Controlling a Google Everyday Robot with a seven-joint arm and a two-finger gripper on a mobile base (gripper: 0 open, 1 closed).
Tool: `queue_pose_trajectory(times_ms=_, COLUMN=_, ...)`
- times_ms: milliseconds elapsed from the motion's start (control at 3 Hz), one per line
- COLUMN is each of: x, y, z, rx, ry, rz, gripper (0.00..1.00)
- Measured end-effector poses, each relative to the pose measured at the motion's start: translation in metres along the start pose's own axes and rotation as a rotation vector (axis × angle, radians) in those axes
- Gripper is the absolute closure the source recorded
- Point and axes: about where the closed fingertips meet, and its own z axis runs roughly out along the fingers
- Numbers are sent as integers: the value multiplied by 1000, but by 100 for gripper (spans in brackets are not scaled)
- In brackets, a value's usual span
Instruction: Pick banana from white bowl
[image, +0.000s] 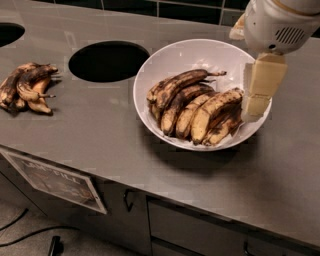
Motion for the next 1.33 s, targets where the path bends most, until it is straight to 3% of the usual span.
queue_pose_trajectory(times_ms=667, x=-12, y=-7, z=3, rx=-1, ry=6, rz=-33, gripper=0)
queue_pose_trajectory(times_ms=1333, x=-33, y=-20, z=31, rx=-60, ry=10, rz=-97, gripper=0)
